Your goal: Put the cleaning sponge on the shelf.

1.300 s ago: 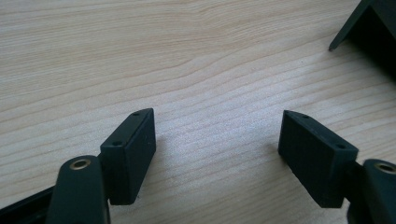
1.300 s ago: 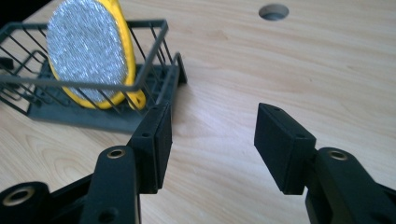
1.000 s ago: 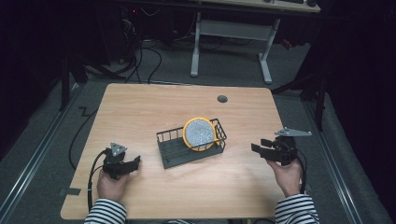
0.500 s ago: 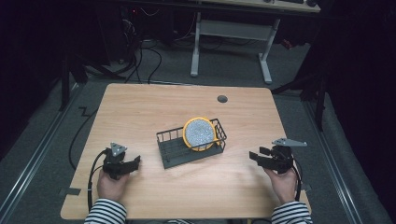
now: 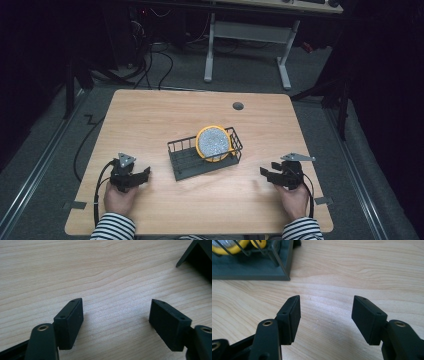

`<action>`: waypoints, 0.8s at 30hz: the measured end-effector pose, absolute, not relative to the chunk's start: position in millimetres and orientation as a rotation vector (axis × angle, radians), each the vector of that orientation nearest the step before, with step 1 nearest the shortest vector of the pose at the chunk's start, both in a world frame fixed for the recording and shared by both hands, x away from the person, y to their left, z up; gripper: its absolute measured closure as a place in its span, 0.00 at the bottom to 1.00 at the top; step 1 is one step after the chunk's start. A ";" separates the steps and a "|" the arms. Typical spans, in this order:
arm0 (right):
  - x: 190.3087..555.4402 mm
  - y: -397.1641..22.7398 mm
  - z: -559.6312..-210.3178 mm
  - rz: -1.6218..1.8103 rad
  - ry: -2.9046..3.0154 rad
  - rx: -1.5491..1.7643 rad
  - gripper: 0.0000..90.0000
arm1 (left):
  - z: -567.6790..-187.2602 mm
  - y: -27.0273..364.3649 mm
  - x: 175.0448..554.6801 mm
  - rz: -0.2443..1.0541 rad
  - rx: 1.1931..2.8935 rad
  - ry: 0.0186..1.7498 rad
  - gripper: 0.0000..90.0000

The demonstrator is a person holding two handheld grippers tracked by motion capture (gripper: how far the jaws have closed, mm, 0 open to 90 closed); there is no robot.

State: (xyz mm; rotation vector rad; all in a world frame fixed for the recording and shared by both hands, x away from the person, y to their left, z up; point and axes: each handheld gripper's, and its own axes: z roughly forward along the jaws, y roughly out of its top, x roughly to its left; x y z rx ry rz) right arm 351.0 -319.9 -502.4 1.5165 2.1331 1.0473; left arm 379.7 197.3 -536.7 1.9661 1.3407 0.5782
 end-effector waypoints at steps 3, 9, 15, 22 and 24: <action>351.4 -316.3 -507.8 1.016 2.143 1.506 0.45 | -536.8 197.2 379.7 0.578 1.965 1.341 0.31; 349.9 -310.9 -519.8 0.956 2.137 1.495 0.44 | -536.8 197.2 379.7 0.578 1.965 1.341 0.31; 343.0 -302.3 -530.6 0.892 2.102 1.404 0.42 | -536.8 197.2 379.6 0.579 1.966 1.341 0.31; 342.0 -301.1 -530.6 0.893 2.101 1.409 0.42 | -536.8 197.1 379.4 0.579 1.966 1.340 0.31; 342.0 -301.1 -530.6 0.893 2.102 1.409 0.42 | -536.8 197.0 379.4 0.579 1.965 1.340 0.31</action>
